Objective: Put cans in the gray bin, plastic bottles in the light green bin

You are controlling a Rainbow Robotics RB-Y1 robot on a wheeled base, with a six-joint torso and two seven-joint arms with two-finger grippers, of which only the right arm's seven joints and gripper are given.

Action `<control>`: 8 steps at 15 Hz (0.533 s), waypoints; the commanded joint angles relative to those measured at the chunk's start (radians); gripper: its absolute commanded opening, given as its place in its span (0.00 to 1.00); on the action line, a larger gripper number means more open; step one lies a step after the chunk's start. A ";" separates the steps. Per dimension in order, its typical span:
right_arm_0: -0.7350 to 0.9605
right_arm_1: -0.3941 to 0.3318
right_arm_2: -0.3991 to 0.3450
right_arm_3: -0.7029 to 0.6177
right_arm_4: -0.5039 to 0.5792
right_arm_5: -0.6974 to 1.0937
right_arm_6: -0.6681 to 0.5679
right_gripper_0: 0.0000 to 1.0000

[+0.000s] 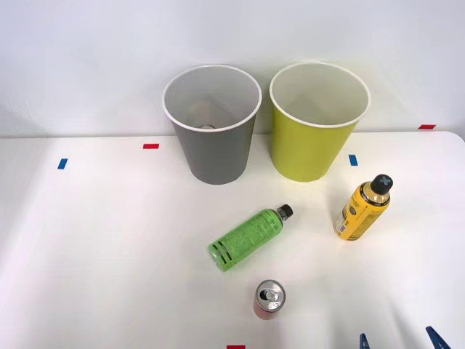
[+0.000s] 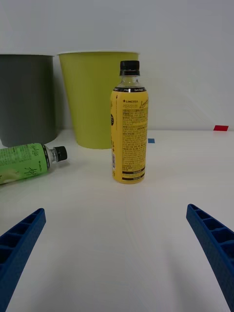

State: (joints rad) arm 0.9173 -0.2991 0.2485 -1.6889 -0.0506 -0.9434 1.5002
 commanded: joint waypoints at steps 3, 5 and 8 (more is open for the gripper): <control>0.000 0.000 0.000 0.000 0.000 0.000 0.000 1.00; 0.000 0.000 0.000 0.000 0.000 0.000 0.000 1.00; 0.000 0.000 0.000 0.000 0.000 0.000 0.000 1.00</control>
State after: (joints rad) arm 0.9173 -0.2991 0.2485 -1.6889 -0.0506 -0.9434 1.5002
